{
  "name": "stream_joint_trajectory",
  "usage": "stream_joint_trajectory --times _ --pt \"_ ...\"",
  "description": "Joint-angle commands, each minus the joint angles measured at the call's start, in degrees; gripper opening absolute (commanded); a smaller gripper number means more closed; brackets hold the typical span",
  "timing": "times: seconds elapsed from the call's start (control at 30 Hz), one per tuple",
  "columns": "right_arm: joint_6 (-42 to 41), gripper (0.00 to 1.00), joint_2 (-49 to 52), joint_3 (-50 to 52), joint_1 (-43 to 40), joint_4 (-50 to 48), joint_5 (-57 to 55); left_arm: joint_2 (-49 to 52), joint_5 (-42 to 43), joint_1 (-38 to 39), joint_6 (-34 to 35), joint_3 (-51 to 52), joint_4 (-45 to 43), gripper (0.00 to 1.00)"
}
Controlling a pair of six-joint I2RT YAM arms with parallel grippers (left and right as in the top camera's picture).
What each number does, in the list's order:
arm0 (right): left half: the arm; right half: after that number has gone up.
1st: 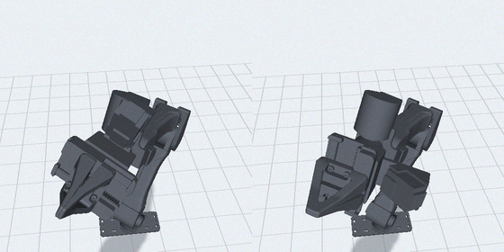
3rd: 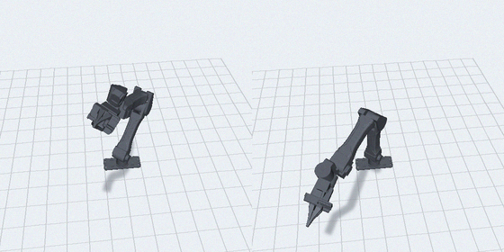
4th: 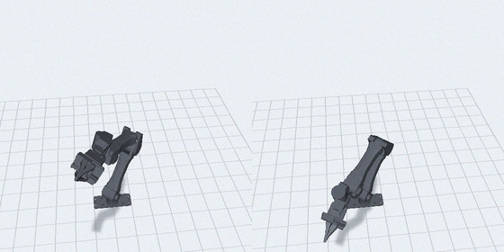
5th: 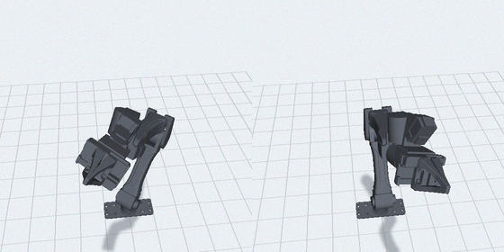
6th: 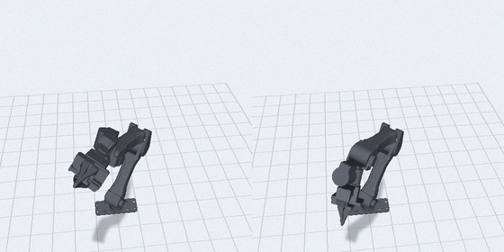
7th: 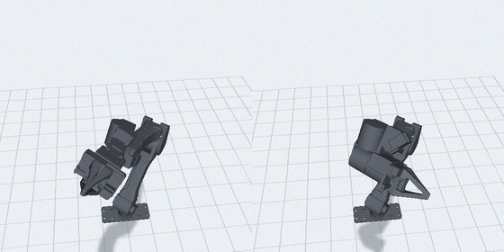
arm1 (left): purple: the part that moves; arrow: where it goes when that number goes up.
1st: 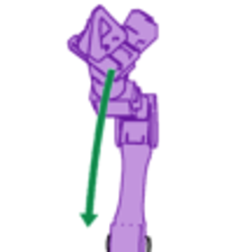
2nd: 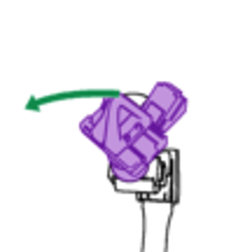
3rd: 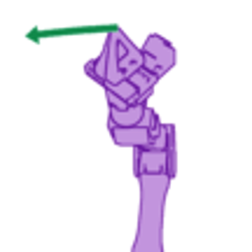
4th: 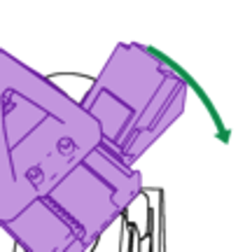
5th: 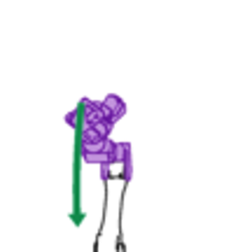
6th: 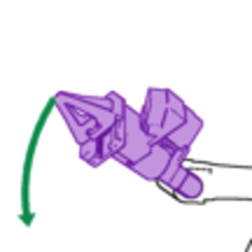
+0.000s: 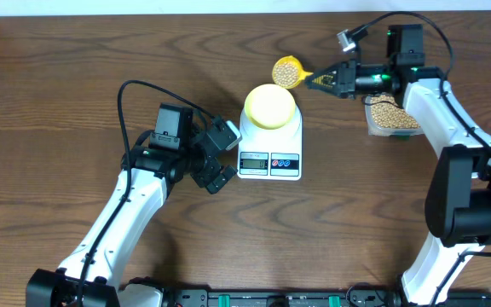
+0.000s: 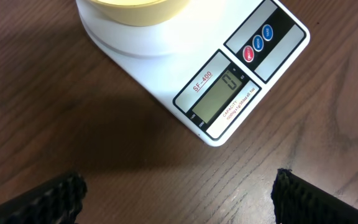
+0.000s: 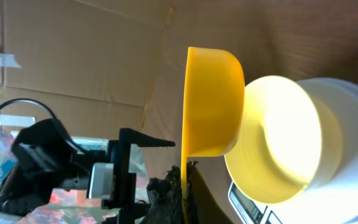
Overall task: Scoop item into bowl and weigh 50g on scale
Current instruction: 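Carry the filled scoop left over the yellow bowl with the right gripper, then tip the scoop to pour soybeans into the yellow bowl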
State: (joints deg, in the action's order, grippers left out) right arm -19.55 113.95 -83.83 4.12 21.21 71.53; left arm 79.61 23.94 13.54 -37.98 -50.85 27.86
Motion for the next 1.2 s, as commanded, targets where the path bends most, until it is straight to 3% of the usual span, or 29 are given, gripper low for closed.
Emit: stream_joint_trajectory --times 0.0,0.4,0.77,0.93,1.17 --pt "-1.8 0.01 0.1 -0.2 3.3 0.0 -4.0 -0.8 0.9 -0.3 -0.8 0.0 0.0 0.98" --pt "1.1 0.01 0.0 -1.4 7.7 3.3 -14.6 -0.8 0.9 -0.3 -0.8 0.0 0.0 0.98" --pt "12.2 0.01 0.0 -10.7 9.7 19.8 -23.3 -0.8 0.9 -0.3 -0.8 0.0 0.0 0.98" --pt "16.5 0.01 0.0 -16.0 11.7 29.6 -35.3 -0.8 0.9 -0.3 -0.8 0.0 0.0 0.98" --pt "18.6 0.01 0.0 -19.3 14.4 32.7 -43.5 -0.8 0.9 -0.3 -0.8 0.0 0.0 0.98"
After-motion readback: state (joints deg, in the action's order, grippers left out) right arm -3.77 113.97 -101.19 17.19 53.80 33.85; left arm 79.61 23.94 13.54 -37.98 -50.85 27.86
